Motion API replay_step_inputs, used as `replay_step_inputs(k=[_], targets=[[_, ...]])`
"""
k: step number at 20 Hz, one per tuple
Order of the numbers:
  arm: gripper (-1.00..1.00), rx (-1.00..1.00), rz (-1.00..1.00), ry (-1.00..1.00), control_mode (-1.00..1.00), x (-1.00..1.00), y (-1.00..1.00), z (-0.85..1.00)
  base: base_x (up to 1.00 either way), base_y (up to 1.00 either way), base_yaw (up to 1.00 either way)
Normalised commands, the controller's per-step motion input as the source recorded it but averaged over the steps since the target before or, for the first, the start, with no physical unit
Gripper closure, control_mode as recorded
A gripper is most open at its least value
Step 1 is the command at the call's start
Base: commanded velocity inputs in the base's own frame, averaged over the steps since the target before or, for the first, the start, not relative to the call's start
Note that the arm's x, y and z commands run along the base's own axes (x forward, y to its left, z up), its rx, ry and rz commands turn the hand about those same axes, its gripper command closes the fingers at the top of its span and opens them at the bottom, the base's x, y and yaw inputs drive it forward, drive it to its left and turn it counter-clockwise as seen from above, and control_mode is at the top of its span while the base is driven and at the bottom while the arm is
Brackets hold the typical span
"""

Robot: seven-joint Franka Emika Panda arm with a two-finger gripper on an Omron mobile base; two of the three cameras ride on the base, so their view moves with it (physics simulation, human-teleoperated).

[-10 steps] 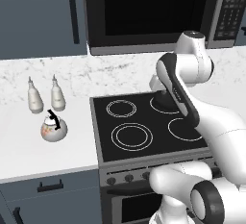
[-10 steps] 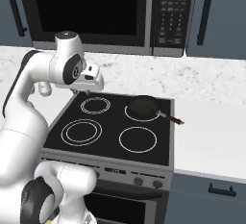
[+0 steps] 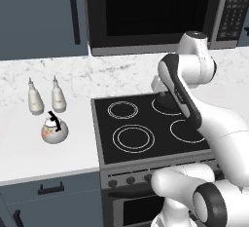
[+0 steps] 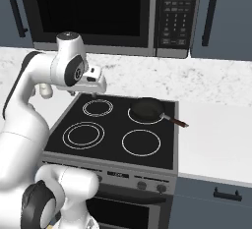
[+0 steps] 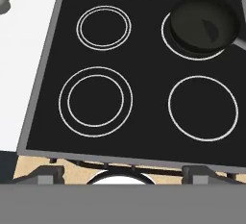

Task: Pick the kettle from the counter and place it on a stove burner. Then turn the burner on.

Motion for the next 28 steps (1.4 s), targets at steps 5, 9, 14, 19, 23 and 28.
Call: replay_step_inputs(k=[5,9,14,19,23,28], targets=[[-1.00,0.00,0.07,-0.06,-1.00,-0.49,0.19,0.00,0.00,0.00,0.00],[-1.00,0.00,0.16,-0.05,-1.00,-0.61,0.97,0.00,0.00,0.00,0.00],[-1.00,-0.01,0.11,-0.09,-1.00,-0.24,1.00,0.00,0.00,0.00,0.00],[-1.00,0.00,0.07,-0.13,-1.00,-0.04,1.00,0.00,0.00,0.00,0.00],[-1.00,0.00,0.10,-0.10,-1.00,0.07,1.00,0.00,0.00,0.00,0.00],[-1.00,0.00,0.15,-0.16,-1.00,0.21,1.00,-0.11,0.00,0.00,0.00]])
